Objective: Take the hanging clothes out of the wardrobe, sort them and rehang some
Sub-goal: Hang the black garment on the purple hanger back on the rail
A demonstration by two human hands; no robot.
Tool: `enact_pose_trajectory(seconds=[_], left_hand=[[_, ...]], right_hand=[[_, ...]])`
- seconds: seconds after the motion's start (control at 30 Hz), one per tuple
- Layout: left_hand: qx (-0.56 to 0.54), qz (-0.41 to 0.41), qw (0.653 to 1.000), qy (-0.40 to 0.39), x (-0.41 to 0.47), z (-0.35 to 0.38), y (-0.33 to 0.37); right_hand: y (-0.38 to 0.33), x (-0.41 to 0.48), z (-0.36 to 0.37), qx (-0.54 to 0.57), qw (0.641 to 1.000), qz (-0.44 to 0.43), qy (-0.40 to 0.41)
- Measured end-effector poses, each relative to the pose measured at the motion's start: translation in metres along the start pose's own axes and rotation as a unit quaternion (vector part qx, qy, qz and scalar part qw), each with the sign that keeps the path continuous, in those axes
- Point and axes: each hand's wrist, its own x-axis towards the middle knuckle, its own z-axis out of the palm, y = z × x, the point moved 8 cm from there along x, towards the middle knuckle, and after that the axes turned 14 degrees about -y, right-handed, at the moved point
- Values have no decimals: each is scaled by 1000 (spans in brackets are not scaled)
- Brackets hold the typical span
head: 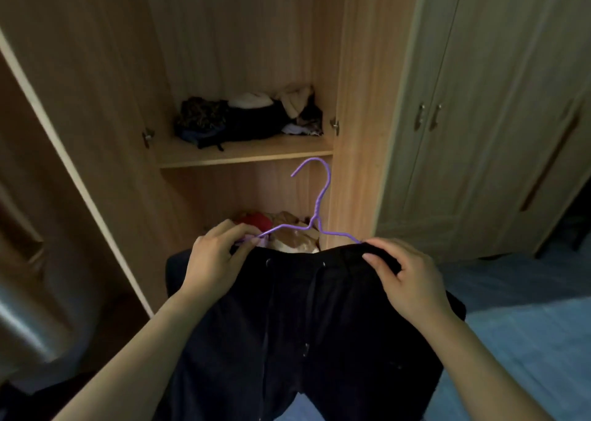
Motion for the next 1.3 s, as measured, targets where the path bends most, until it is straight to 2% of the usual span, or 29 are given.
enact_pose_trajectory(seconds=[0.1,0.3,0.47,0.67,0.93,1.17,1.3], left_hand=[[27,14,999,13,80,-5,-36],[57,52,994,79,262,-51,-84],[108,94,977,160,406,-114,-108],[145,115,947,262,559,-178,-131],[76,192,949,238,747,-219,-165],[45,238,953,180,897,-248,-183],[35,257,955,143,968,-242,-182]], right_hand=[[20,77,12,-6,1000,-8,25],[40,277,-5,1,994,-79,68],[31,435,-36,6,980,-130,148],[-1,588,-82,-63,955,-161,242],[-29,770,-151,-124,931,-92,331],[-64,894,-184,-206,893,-76,394],[-67,961,-208,-190,890,-53,412]])
